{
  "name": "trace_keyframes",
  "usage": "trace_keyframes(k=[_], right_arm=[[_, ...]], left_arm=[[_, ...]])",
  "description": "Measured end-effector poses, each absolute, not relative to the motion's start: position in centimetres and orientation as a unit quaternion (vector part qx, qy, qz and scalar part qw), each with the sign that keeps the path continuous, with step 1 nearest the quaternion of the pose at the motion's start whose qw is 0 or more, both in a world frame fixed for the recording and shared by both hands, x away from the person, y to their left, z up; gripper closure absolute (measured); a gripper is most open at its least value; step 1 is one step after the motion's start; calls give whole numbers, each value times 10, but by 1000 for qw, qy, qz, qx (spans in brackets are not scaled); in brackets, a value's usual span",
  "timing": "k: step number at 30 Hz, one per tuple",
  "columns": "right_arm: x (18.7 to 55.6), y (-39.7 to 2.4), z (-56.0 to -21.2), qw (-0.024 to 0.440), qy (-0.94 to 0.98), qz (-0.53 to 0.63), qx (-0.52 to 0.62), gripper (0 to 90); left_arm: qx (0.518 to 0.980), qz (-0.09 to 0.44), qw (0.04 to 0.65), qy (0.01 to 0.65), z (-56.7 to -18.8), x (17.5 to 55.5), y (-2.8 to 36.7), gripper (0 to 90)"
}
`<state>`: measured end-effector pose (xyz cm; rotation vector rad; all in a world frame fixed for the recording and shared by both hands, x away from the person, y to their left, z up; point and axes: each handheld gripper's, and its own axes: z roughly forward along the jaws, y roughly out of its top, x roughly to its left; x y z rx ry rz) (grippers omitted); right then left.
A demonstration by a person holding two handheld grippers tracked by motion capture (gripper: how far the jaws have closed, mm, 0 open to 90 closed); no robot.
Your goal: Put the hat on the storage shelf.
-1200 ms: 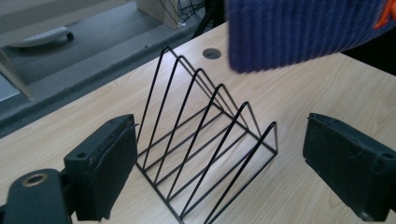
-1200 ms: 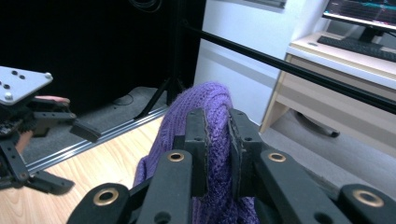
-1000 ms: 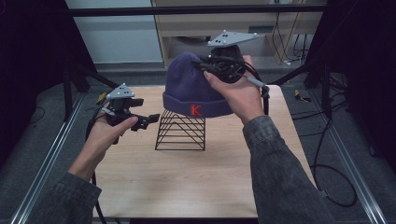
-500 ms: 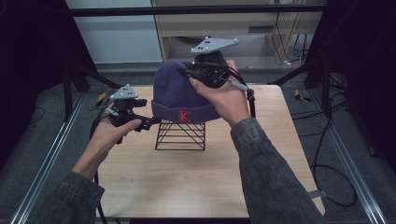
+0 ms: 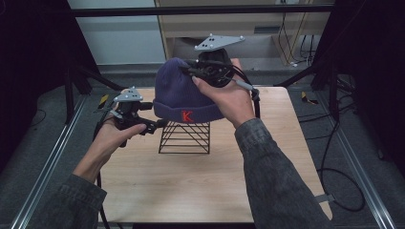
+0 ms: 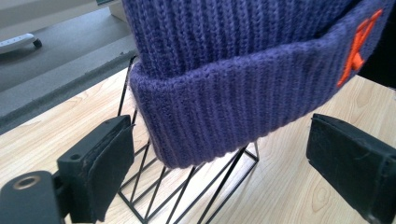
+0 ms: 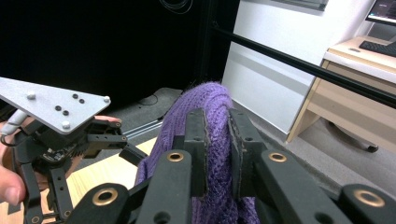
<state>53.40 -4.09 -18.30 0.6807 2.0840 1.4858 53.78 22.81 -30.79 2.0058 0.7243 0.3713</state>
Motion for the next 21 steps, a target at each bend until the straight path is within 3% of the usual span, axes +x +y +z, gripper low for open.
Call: trace_keyframes(k=[8, 9, 10, 11, 12, 13, 14, 15, 21], right_arm=[[533, -37, -184, 238, 765, 546, 245, 794], [533, -37, -185, 238, 766, 546, 243, 793], [533, -37, -185, 238, 766, 546, 243, 793], [535, -37, -187, 240, 768, 541, 245, 792], [535, -37, -187, 240, 768, 541, 245, 792], [536, -37, -188, 241, 769, 538, 246, 791], [539, -39, -190, 240, 769, 538, 249, 791], [540, -39, -191, 239, 769, 537, 251, 791], [548, -46, -196, 248, 768, 529, 262, 785]], left_arm=[[814, 135, 479, 299, -313, 548, 226, 79], [814, 133, 479, 300, -313, 549, 226, 189], [813, 142, 480, 297, -313, 550, 226, 189], [815, 154, 480, 287, -313, 550, 226, 342], [815, 154, 480, 287, -313, 550, 226, 440], [818, 158, 476, 280, -313, 550, 227, 440], [821, 163, 471, 278, -314, 550, 227, 599], [821, 162, 472, 278, -314, 551, 227, 652], [814, 193, 465, 291, -308, 545, 228, 713]])
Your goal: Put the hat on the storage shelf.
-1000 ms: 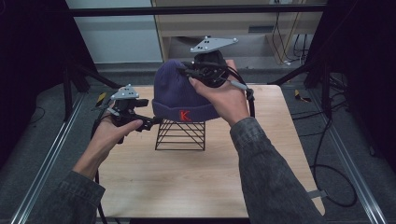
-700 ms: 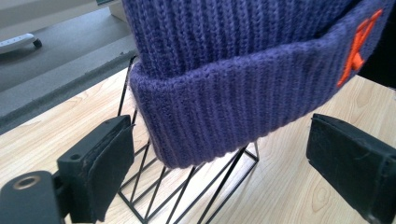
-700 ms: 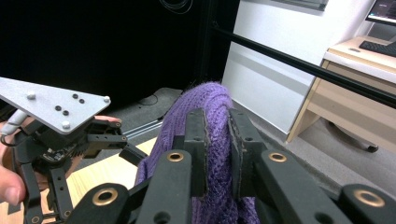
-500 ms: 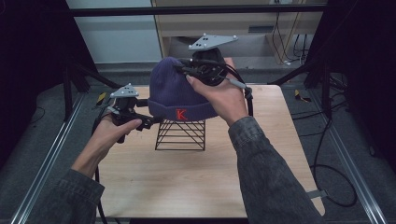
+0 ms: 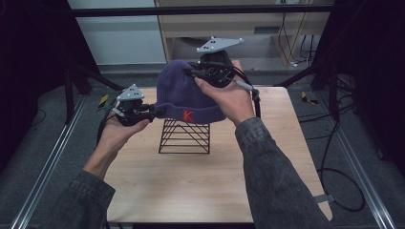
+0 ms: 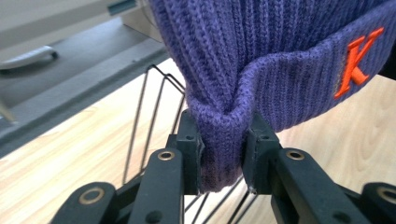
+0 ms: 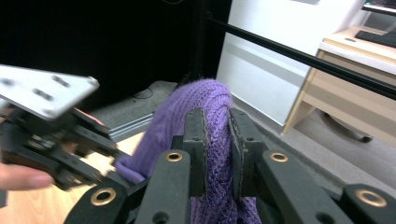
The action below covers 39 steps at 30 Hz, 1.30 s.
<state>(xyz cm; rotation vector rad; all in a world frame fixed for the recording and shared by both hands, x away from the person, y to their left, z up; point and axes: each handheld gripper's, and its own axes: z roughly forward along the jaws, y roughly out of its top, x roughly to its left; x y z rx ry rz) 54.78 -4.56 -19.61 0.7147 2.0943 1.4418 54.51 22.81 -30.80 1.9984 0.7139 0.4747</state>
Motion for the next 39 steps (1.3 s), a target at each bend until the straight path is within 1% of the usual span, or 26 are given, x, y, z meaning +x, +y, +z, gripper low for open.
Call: trace_keyframes(k=[8, 14, 28, 39], right_arm=[[560, -49, -202, 252, 765, 525, 274, 783], [566, -47, -203, 252, 764, 523, 280, 782], [581, -38, -233, 237, 783, 497, 289, 771], [582, -34, -242, 231, 794, 485, 285, 765]], left_arm=[[798, 216, 470, 310, -296, 534, 238, 718], [801, 223, 460, 312, -294, 536, 239, 717], [803, 216, 442, 337, -325, 544, 246, 709], [806, 206, 438, 339, -337, 545, 248, 705]])
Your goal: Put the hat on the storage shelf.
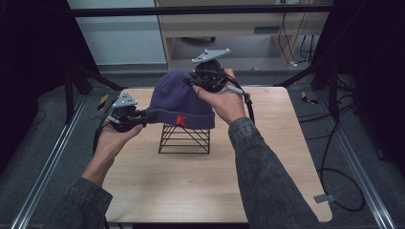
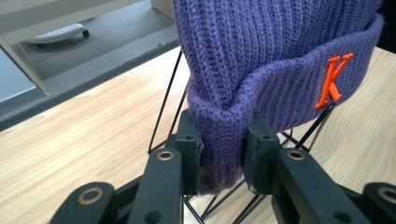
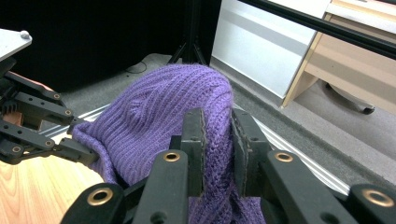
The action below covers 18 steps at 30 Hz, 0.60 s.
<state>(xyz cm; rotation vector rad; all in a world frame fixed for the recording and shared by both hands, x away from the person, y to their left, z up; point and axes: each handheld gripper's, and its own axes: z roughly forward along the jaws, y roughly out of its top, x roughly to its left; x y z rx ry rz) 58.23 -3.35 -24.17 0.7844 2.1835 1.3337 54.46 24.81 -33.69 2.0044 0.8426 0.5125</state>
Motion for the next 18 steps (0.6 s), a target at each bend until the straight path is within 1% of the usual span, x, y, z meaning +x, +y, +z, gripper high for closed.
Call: trace_keyframes(k=[18], right_arm=[[578, -33, -245, 219, 805, 479, 274, 747]], left_arm=[[815, 196, 428, 338, -348, 545, 248, 697]])
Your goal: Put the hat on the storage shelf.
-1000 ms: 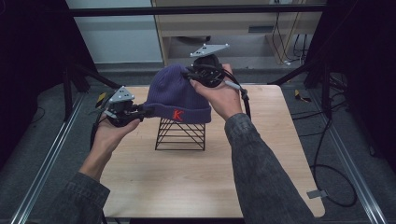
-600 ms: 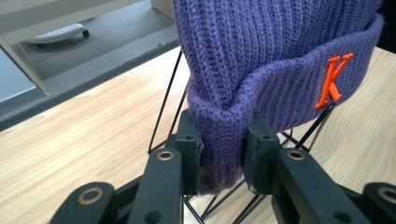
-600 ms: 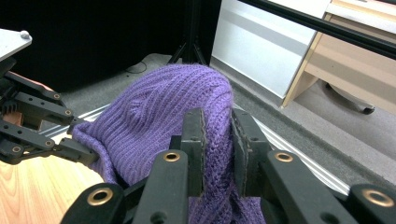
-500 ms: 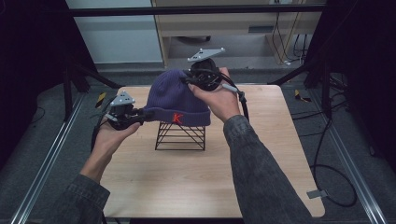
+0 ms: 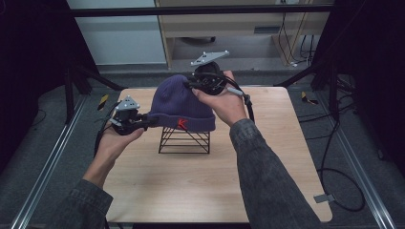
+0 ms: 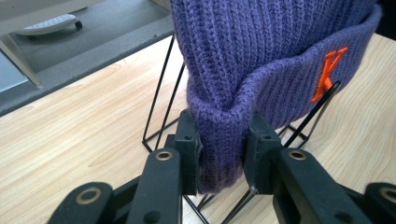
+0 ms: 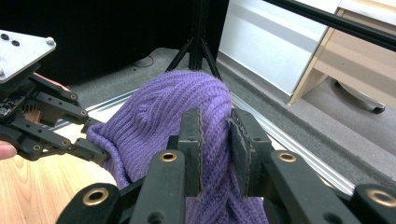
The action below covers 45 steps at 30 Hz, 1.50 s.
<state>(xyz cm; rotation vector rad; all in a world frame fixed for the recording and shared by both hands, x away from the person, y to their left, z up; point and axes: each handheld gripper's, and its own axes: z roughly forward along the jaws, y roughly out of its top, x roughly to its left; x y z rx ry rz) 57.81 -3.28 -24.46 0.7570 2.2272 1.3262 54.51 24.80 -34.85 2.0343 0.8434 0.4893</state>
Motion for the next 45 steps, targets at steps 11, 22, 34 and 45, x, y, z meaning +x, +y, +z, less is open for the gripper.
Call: trace_keyframes(k=[11, 22, 34, 45], right_arm=[[578, -38, -249, 214, 805, 481, 274, 801], [580, -44, -257, 216, 805, 472, 287, 784], [587, -52, -283, 208, 813, 449, 307, 764], [583, -57, -297, 199, 816, 445, 312, 759]], left_arm=[[820, 203, 417, 336, -356, 544, 241, 728], [826, 207, 409, 327, -361, 541, 242, 724], [829, 200, 398, 338, -375, 543, 247, 722], [834, 190, 384, 349, -400, 543, 250, 720]])
